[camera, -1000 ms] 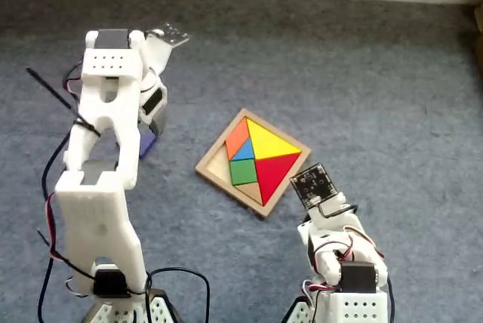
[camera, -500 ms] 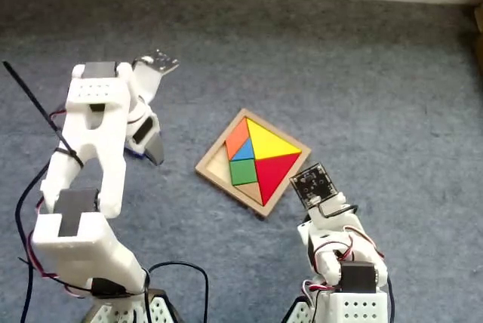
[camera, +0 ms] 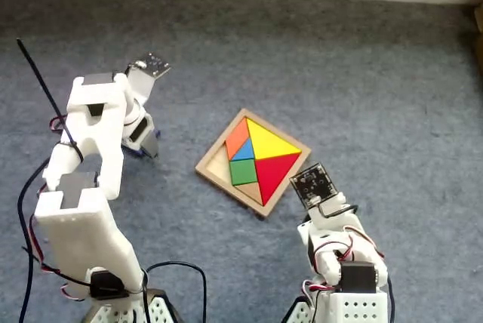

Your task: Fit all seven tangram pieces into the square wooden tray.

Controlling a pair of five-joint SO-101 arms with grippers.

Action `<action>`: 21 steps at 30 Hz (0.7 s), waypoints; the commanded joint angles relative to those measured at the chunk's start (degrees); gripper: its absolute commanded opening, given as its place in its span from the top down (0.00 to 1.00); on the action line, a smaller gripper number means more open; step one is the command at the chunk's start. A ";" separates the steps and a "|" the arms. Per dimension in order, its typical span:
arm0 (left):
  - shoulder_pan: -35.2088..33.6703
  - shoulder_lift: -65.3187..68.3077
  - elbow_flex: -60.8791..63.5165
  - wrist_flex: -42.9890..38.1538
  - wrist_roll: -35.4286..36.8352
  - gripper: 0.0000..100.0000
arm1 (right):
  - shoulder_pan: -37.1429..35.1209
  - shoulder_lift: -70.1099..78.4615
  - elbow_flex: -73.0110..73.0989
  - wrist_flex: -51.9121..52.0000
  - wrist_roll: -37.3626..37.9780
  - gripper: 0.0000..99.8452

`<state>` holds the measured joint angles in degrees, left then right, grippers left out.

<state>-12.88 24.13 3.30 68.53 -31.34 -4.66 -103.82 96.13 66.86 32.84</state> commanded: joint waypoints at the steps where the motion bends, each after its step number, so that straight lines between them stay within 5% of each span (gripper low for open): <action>1: -0.31 0.31 -1.10 0.09 -0.53 0.75 | 1.01 0.66 8.40 -0.13 -0.09 0.99; 13: 1.27 2.68 -2.86 0.44 -0.53 0.78 | 1.10 0.66 8.40 -0.13 -0.09 0.99; 21: 0.48 13.85 -19.38 13.27 -0.44 0.82 | 1.10 0.66 8.40 -0.13 -0.09 0.99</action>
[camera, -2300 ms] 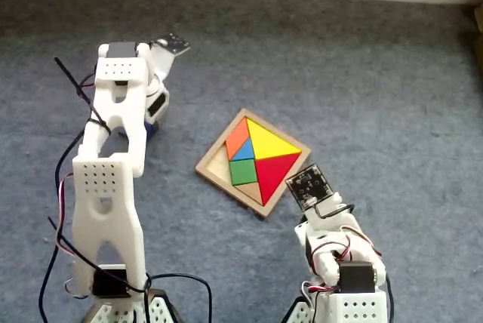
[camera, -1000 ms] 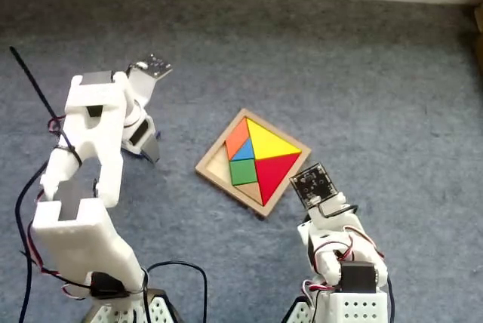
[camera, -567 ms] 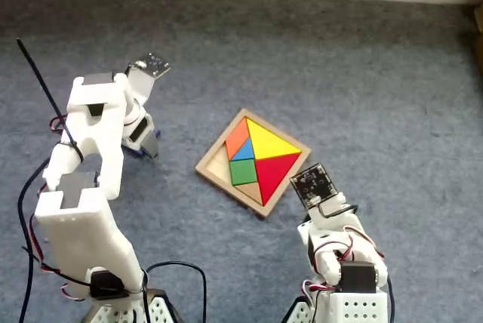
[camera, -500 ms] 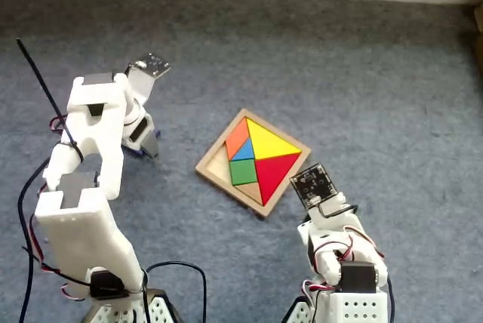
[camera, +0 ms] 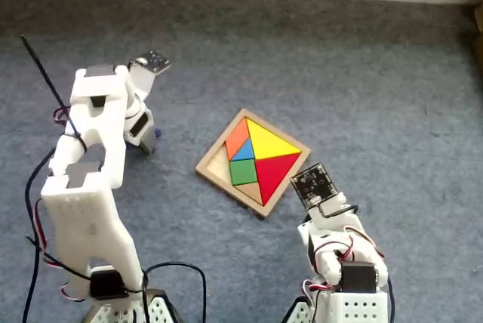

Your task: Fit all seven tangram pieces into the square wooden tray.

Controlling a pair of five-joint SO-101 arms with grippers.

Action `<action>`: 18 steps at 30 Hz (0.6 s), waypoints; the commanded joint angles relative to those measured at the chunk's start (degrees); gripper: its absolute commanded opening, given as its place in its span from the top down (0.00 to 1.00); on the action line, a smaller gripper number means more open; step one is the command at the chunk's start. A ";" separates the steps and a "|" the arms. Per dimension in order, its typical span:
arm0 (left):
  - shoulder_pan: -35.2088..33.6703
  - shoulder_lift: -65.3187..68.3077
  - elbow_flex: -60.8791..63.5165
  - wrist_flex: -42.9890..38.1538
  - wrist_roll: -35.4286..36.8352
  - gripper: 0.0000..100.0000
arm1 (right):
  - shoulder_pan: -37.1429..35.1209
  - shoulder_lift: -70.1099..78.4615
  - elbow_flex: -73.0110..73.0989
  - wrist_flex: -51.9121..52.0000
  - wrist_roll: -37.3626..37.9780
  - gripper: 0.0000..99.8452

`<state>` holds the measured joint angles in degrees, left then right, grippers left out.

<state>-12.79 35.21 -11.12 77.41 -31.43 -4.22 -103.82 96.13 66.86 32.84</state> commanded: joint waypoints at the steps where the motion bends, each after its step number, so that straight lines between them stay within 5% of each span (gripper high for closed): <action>1: 0.31 3.82 -6.55 5.36 -0.35 0.84 | 0.66 0.66 8.40 -0.13 -0.09 0.99; 11: 0.66 6.64 -12.09 9.76 -0.09 0.98 | 0.66 0.66 8.40 -0.13 -0.09 0.99; 18: 2.59 -4.44 -13.23 18.29 0.18 1.00 | 0.66 0.66 8.40 -0.13 -0.09 0.99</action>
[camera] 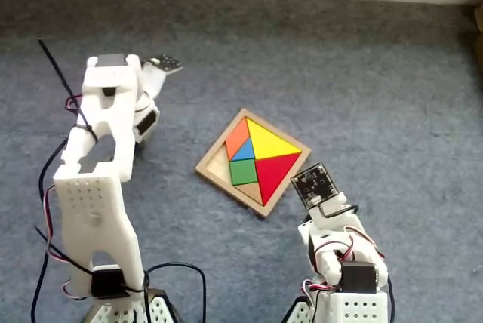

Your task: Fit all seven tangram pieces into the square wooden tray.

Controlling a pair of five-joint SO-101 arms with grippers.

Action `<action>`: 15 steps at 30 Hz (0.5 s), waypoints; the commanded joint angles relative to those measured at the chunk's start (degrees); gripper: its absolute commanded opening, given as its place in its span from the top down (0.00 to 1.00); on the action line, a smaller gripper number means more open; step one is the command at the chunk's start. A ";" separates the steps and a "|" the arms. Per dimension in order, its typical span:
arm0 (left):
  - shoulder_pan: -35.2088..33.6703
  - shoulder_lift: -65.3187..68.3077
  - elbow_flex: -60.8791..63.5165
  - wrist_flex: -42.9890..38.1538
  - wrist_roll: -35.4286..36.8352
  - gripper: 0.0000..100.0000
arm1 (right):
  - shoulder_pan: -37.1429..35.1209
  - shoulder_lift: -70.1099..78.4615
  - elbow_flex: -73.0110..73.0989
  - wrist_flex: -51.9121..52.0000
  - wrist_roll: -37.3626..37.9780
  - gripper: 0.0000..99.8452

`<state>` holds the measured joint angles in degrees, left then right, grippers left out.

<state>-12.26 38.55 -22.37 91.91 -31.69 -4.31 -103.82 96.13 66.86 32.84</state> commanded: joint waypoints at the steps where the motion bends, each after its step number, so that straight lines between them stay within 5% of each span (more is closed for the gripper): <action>1: 2.86 -9.71 -1.89 5.10 1.32 1.00 | 0.75 0.66 8.40 -0.13 -0.09 0.99; 10: 15.16 -24.31 7.60 5.98 15.38 1.00 | 0.75 0.66 8.40 -0.13 -0.09 0.99; 15: 23.96 -27.38 14.99 -0.09 28.75 0.99 | 0.84 0.66 8.40 -0.13 -0.09 0.99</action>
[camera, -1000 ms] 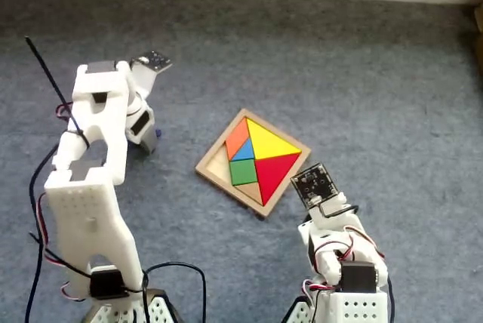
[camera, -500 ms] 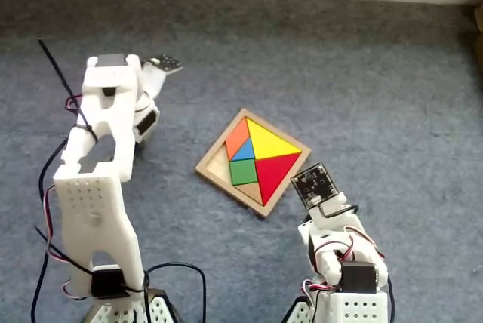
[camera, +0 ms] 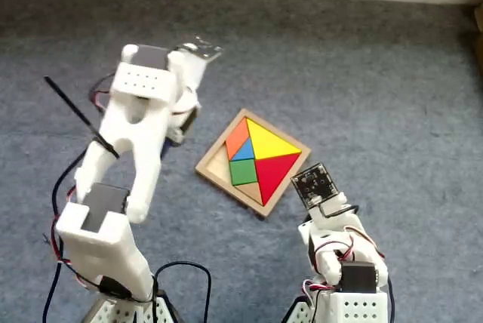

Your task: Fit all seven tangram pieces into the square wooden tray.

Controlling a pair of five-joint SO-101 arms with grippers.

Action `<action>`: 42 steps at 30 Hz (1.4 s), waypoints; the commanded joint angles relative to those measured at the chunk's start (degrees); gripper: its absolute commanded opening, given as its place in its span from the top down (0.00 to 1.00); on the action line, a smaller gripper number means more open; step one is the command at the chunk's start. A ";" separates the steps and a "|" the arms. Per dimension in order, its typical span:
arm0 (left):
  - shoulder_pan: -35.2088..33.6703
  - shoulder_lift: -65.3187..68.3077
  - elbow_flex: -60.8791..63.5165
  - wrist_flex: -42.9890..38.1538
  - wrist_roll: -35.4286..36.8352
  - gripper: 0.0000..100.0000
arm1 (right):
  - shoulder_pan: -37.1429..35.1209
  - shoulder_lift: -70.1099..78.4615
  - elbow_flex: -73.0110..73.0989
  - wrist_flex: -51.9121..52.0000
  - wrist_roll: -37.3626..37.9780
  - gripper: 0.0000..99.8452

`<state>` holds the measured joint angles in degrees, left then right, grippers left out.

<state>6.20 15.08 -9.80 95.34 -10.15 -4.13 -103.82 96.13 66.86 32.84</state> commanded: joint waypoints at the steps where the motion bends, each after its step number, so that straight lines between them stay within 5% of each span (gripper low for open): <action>1: 7.43 -4.18 4.00 -5.27 9.32 0.99 | 0.66 0.66 8.40 -0.13 -0.09 0.99; 13: 16.13 -3.82 9.10 -15.30 40.70 0.99 | 0.66 0.66 8.40 -0.13 -0.09 0.99; 25: 15.78 -3.91 25.54 -37.10 41.76 0.99 | 0.66 0.66 8.40 -0.13 -0.09 0.99; 30: 16.13 -4.35 25.63 -37.27 41.49 0.97 | 0.66 0.66 8.40 -0.13 -0.09 0.99; 36: 15.69 -4.53 25.54 -33.58 41.76 0.74 | 0.66 0.66 8.40 -0.13 -0.09 0.99; 42: 15.60 -4.53 25.54 -32.88 41.76 0.72 | 0.66 0.66 8.40 -0.13 -0.09 0.99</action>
<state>20.79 13.76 15.87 62.11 31.08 -4.13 -103.82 96.13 66.86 32.84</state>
